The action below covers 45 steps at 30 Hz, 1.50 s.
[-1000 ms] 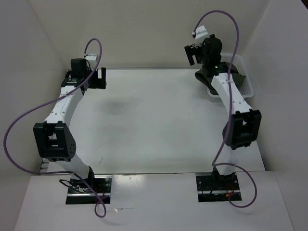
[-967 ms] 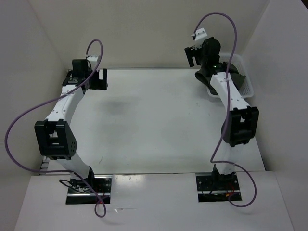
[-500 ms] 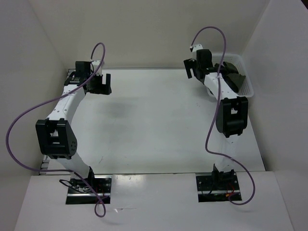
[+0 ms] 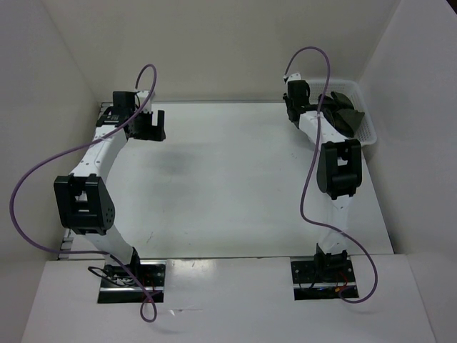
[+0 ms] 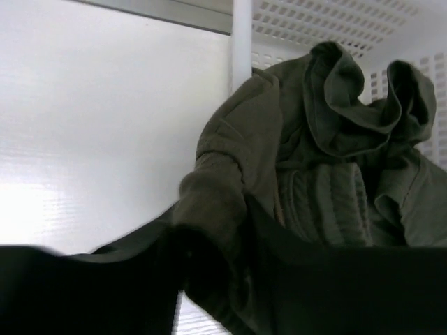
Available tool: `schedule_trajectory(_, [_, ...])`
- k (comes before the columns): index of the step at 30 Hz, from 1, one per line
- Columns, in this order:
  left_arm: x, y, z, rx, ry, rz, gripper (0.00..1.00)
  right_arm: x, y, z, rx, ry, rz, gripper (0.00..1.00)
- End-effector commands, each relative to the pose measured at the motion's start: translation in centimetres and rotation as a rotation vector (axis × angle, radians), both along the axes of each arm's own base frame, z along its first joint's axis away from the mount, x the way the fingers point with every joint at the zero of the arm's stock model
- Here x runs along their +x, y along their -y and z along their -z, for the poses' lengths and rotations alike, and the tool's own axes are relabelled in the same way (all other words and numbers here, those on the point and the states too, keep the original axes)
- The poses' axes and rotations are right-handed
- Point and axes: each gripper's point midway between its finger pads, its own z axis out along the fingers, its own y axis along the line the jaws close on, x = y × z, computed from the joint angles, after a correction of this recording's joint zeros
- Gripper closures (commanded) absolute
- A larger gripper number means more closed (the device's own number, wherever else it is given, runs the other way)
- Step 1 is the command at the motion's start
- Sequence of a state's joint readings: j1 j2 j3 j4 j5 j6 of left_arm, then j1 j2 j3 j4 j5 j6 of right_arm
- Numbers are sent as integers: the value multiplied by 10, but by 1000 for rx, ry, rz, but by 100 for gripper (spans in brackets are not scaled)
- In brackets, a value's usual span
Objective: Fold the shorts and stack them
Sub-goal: Grab the shorts from the pile, then move the shorts to the center of the board
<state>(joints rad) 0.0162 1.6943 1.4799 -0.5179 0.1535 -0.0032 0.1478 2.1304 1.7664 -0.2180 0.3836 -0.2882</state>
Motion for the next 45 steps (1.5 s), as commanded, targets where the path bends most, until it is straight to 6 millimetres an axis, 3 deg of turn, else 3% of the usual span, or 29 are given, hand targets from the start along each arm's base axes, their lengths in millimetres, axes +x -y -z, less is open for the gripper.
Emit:
schedule_trajectory(1, [9,2,-18,-5,50,12,1,14,11,-42,-8,141,67,63])
schedule_trajectory(3, [9,2,-18,-5,50,12,1,13,11,-60,-2,174,68,72])
schedule_trajectory(5, [9,2,-18,-5,50,12,1,14,16,-70,9,198,81,88])
schedule_trajectory(6, [8,4,-19,-13,50,19,1,13,29,-102,13,263,111,100])
schedule_trajectory(8, [8,6,-19,-20,51,27,1,12,31,-109,11,283,121,100])
schedule_trajectory(11, [7,8,-23,-26,60,34,1,7,59,-156,-2,388,195,100])
schedule_trajectory(16, [8,11,-27,-39,69,47,1,-15,110,-258,1,601,288,100])
schedule_trajectory(18, [10,13,-31,-47,79,56,1,-28,112,-309,27,710,275,100])
schedule_trajectory(19, [9,14,-32,-53,79,63,1,-35,116,-324,29,733,272,100])
schedule_trajectory(23, [10,20,-36,-60,88,79,1,-67,103,-409,35,902,184,100])
schedule_trajectory(25, [12,24,-41,-59,100,89,1,-95,97,-462,54,1002,146,100])
schedule_trajectory(27, [12,26,-49,-66,120,97,1,-113,75,-496,125,1062,26,100])
schedule_trajectory(28, [12,28,-50,-73,120,105,1,-134,61,-523,146,1111,-33,100])
schedule_trajectory(29, [13,32,-54,-73,129,115,1,-140,33,-534,152,1129,-116,100])
schedule_trajectory(30, [9,34,-56,-81,129,124,1,-160,17,-552,140,1168,-164,100])
schedule_trajectory(31, [9,36,-57,-89,129,132,1,-168,-20,-557,158,1169,-246,100])
schedule_trajectory(33, [6,38,-68,-97,147,143,1,-188,-63,-569,138,1178,-393,100])
schedule_trajectory(35, [2,40,-72,-103,150,150,1,-204,-117,-561,193,1119,-577,100])
schedule_trajectory(36, [0,40,-78,-102,165,151,1,-217,-136,-565,212,1118,-663,100])
schedule_trajectory(38, [-4,32,-85,-72,184,118,1,-224,-169,-553,268,1063,-773,100])
schedule_trajectory(39, [-6,29,-86,-59,187,103,1,-234,-182,-555,340,1055,-853,100])
schedule_trajectory(41, [-11,15,-90,-5,207,40,1,-231,-196,-542,398,995,-904,100])
schedule_trajectory(43, [-15,2,-93,40,223,-15,1,-222,-208,-526,442,931,-926,100])
schedule_trajectory(44, [-18,-5,-103,64,256,-47,1,-208,-215,-506,452,864,-919,100])
schedule_trajectory(45, [-22,-18,-98,109,253,-104,1,-199,-220,-493,462,823,-915,100])
